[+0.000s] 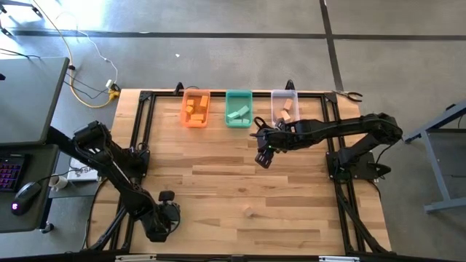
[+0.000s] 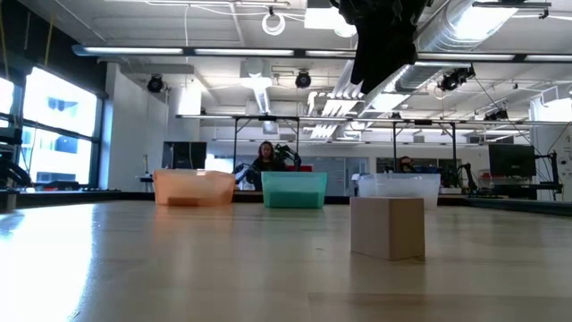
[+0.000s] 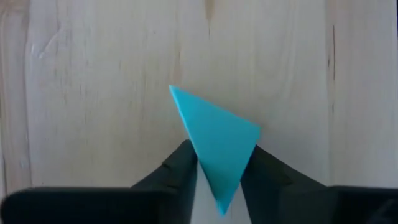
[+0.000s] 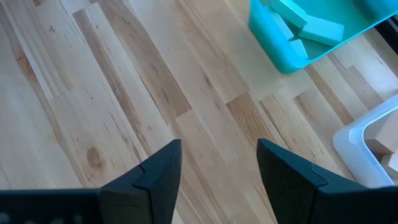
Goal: Sort & place blocks by color
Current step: Put the blue block into the blue bin
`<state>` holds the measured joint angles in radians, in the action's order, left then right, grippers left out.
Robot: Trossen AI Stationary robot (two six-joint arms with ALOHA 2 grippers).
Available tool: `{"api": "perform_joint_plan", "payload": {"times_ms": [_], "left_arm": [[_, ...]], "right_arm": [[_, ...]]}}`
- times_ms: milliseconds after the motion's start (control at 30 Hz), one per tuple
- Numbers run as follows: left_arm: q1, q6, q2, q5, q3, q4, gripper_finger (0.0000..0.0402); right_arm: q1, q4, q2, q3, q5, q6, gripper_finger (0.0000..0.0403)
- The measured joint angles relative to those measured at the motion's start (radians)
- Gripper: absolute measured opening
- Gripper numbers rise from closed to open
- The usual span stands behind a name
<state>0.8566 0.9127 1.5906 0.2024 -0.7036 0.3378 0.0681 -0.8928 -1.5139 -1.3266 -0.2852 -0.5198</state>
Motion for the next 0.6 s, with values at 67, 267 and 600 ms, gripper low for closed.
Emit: {"api": "perform_joint_plan", "payload": {"times_ms": [67, 267, 600], "left_arm": [[0.0, -0.001, 0.0, 0.008, 0.0, -0.002, 0.0068], [-0.023, -0.008, -0.019, 0.05, 0.002, -0.008, 0.0031], [-0.09, -0.12, -0.033, 0.053, 0.002, -0.089, 0.0024]], "right_arm": [[0.0, 0.0, 0.0, 0.0, 0.0, 0.0, 0.0195], [0.0, 0.038, 0.0, 0.0, 0.03, 0.005, 0.0195], [0.0, 0.056, 0.0, 0.0, 0.09, 0.03, 0.0195]]}}
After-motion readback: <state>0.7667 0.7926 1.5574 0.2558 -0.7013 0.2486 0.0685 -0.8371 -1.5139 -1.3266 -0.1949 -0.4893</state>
